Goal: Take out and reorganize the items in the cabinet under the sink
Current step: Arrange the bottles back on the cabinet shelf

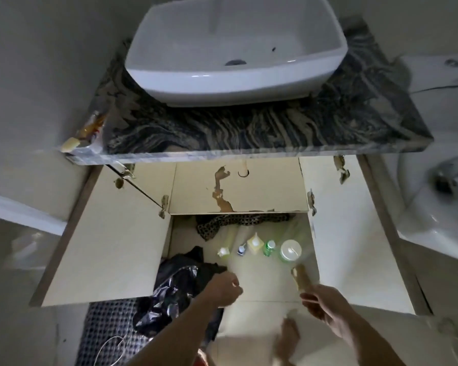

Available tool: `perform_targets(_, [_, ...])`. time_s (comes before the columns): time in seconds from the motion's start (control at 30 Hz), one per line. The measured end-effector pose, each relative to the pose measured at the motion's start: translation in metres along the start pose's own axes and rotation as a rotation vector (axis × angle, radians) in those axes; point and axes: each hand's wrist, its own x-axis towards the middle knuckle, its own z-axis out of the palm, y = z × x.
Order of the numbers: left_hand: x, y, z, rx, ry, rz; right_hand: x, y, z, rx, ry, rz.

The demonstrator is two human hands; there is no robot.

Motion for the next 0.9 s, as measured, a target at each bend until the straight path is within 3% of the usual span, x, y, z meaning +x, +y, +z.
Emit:
perform_targets(0.27, [0.063, 0.038, 0.075, -0.037, -0.15, 0.031, 0.061, 0.02, -0.028, -0.106, 0.056, 0.0])
perform_targets(0.4, [0.164, 0.021, 0.116, -0.102, -0.169, 0.027, 0.149, 0.048, -0.013, -0.34, 0.054, -0.081])
perform_targets(0.53, [0.29, -0.005, 0.17, -0.158, -0.132, 0.026, 0.267, 0.074, 0.0, -0.541, 0.151, -0.151])
perform_targets(0.7, [0.415, -0.029, 0.231, -0.156, -0.19, 0.216, 0.398, 0.078, 0.01, -0.715, 0.257, -0.436])
perform_targets(0.9, [0.486, -0.035, 0.265, -0.142, -0.103, 0.436, 0.494, 0.101, -0.008, -0.583, 0.222, -0.57])
